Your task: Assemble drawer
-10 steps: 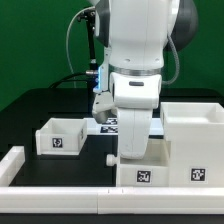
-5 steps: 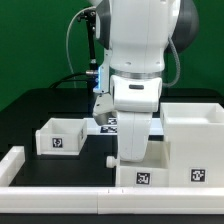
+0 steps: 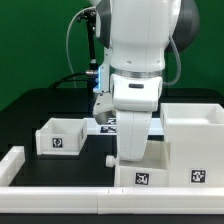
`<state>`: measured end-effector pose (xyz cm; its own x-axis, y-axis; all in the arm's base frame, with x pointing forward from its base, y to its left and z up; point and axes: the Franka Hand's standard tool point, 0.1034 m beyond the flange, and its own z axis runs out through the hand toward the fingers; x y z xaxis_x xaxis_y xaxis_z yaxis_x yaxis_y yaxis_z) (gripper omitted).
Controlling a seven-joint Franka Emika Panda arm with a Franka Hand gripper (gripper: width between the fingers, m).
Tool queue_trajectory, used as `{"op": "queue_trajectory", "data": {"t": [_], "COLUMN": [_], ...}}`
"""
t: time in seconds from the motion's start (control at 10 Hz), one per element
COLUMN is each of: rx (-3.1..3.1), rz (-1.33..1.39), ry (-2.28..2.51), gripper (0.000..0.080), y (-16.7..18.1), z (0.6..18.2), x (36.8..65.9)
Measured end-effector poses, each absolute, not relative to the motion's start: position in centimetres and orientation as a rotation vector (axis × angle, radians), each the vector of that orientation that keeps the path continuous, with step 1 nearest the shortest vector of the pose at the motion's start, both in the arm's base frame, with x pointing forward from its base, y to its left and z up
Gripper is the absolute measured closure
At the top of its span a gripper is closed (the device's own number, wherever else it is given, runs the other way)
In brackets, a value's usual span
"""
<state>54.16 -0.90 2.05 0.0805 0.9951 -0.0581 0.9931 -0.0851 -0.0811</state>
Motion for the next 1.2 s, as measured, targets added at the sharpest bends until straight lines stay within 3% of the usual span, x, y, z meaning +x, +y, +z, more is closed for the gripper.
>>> {"op": "queue_trajectory", "data": {"t": [0.5, 1.2], "rx": [-2.298, -2.332], "rz": [0.13, 0.127], "ry": [-2.127, -2.085], "gripper": [0.0761, 0.0761], "y": [-0.8, 0.1], "z": [2.8, 2.2], "x": [54.7, 54.4]}}
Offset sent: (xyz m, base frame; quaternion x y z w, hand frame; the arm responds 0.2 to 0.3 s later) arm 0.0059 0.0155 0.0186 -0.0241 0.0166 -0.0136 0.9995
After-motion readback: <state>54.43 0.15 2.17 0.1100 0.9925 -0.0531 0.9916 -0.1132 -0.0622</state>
